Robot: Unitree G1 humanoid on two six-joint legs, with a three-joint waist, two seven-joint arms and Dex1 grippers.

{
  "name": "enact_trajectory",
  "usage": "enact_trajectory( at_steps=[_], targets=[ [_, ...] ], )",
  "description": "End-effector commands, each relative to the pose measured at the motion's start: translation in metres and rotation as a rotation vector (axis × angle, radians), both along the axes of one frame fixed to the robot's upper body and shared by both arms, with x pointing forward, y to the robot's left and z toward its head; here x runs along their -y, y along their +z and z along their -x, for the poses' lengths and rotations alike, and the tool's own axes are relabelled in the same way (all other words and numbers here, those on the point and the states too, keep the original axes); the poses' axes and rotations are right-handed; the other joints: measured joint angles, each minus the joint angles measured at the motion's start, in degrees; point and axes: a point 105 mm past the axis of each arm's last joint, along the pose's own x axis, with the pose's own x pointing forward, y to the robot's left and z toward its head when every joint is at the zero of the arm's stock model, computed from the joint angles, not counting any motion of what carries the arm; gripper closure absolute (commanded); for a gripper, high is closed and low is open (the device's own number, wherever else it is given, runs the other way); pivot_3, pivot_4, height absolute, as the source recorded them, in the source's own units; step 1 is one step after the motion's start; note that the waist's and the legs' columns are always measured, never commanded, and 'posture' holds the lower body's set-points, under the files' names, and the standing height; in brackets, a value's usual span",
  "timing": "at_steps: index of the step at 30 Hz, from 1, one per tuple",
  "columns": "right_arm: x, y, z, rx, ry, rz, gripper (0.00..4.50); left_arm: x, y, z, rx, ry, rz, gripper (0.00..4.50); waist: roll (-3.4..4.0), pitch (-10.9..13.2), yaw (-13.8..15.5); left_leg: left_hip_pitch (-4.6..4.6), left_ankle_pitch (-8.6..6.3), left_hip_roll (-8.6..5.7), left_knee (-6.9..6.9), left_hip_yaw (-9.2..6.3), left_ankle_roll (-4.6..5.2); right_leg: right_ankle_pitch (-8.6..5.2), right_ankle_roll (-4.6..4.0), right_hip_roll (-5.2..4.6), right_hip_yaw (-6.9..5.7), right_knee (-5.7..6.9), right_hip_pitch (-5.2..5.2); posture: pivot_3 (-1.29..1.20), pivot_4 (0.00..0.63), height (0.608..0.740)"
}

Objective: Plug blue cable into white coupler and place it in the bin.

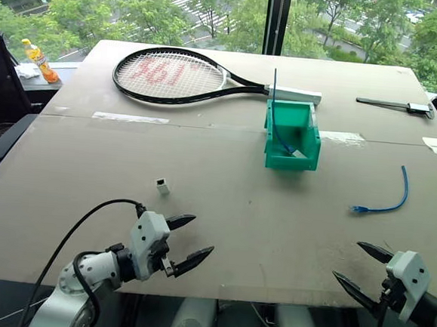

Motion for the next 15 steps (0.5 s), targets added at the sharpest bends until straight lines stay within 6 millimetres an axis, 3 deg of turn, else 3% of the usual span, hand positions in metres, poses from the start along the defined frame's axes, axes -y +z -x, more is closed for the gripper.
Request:
enact_trajectory(
  at_steps=[1, 4, 9, 15],
  targets=[
    [0.003, 0.013, -0.008, 0.046, -0.018, 0.000, 0.06, 0.006, 0.014, -0.003, 0.031, -0.035, 0.048, 0.00, 0.00, 0.00, 0.01, 0.00, 0.00, 0.00, 0.00, 0.00, 0.00, 0.00, 0.00, 0.00, 0.00, 0.00, 0.00, 0.00, 0.150, 0.740],
    [-0.002, 0.032, -0.021, 0.076, 0.010, 0.009, 0.06, 0.017, 0.029, -0.007, 0.050, -0.105, 0.097, 0.00, 0.03, 0.02, 0.00, 0.00, 0.00, 0.00, 0.04, -0.01, 0.00, 0.00, 0.00, 0.01, -0.02, 0.02, 0.00, 0.00, 0.150, 0.740],
    [0.010, 0.064, -0.050, 0.086, 0.067, 0.160, 0.06, 0.033, 0.050, -0.006, 0.083, -0.235, 0.109, 0.00, 0.02, 0.04, -0.09, 0.03, -0.02, -0.02, 0.04, 0.22, 0.06, 0.02, 0.01, 0.34, 0.02, 0.01, -0.02, 0.00, 0.150, 0.740],
    [0.037, 0.076, -0.086, -0.026, 0.148, 0.368, 0.06, 0.052, 0.063, 0.001, 0.116, -0.371, 0.067, 0.00, -0.05, 0.08, 0.10, 0.06, -0.04, -0.04, 0.06, 0.26, 0.12, 0.03, 0.00, 0.36, 0.03, 0.00, 0.02, 0.00, 0.150, 0.740]
  ],
)
